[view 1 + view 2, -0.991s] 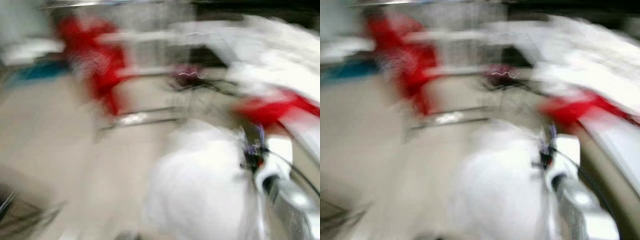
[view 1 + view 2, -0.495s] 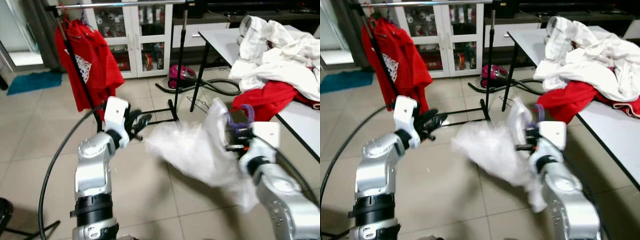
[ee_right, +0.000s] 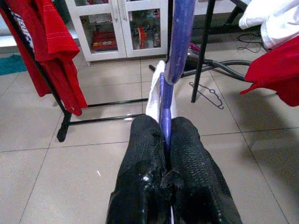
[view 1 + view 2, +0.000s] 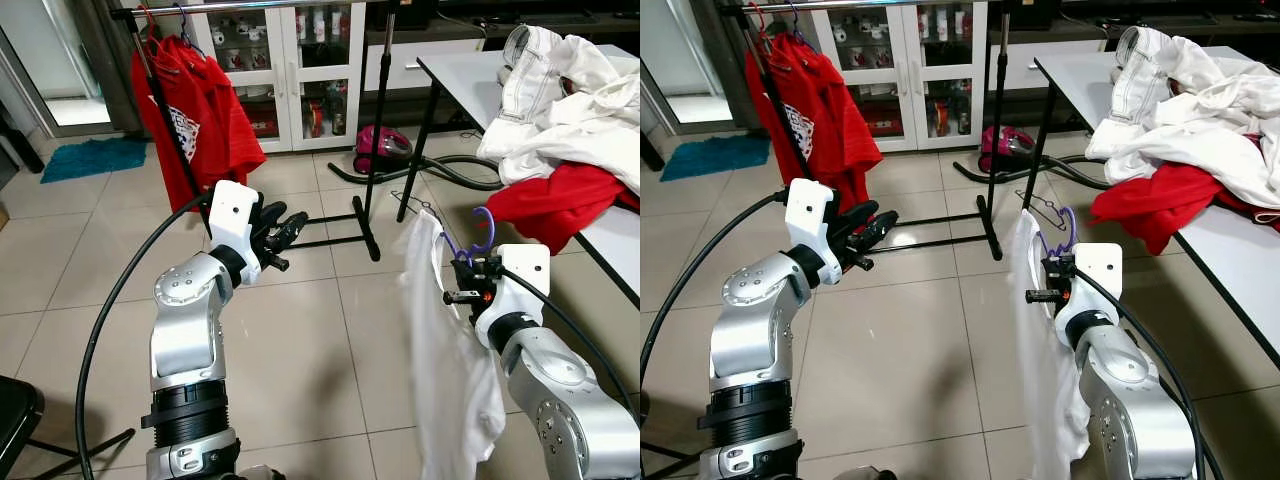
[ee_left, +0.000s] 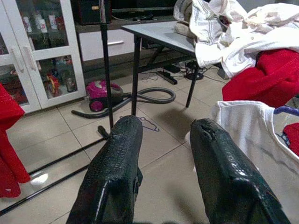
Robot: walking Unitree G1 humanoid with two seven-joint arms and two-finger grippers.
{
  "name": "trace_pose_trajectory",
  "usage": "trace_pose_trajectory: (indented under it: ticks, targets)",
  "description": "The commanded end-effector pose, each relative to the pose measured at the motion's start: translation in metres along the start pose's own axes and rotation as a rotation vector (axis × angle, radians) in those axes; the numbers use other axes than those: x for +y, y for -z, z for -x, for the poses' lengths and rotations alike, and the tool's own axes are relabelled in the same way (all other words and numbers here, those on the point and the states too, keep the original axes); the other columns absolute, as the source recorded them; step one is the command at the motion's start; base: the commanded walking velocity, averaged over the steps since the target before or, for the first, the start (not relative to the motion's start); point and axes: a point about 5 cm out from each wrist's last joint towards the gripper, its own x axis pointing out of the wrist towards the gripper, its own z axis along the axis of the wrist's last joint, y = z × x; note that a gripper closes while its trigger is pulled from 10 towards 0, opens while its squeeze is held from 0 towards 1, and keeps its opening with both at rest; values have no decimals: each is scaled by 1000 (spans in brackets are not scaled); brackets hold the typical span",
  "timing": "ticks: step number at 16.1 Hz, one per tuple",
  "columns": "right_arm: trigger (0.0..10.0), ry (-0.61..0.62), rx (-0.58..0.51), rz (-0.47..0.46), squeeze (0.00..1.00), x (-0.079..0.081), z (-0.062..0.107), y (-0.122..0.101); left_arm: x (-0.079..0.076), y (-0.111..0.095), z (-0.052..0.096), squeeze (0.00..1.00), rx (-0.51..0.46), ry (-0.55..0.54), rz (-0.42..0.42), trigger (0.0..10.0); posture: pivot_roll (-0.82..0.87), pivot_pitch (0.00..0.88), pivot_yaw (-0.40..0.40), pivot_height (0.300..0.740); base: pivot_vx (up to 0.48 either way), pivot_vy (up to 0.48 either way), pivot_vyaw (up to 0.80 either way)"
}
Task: Hang hanger
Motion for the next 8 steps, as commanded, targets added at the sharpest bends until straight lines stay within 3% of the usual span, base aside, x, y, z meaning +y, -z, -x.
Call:
trace_pose_trajectory:
  ticks: [1,7,8]
  targets:
    - [0,-13,-37,-2,0,1,-1,-8,-1,-2,0,0,-11,0,-4,10000,-13,0,58,740,0,0,0]
    - [0,-13,-37,-2,0,1,-1,-8,-1,-2,0,0,-11,0,-4,10000,-13,0,58,740,0,0,0]
    - [0,-70,-65,-16,0,9,-9,2,0,30,-8,0,55,-23,70,10000,-4,0,27,740,0,0,0]
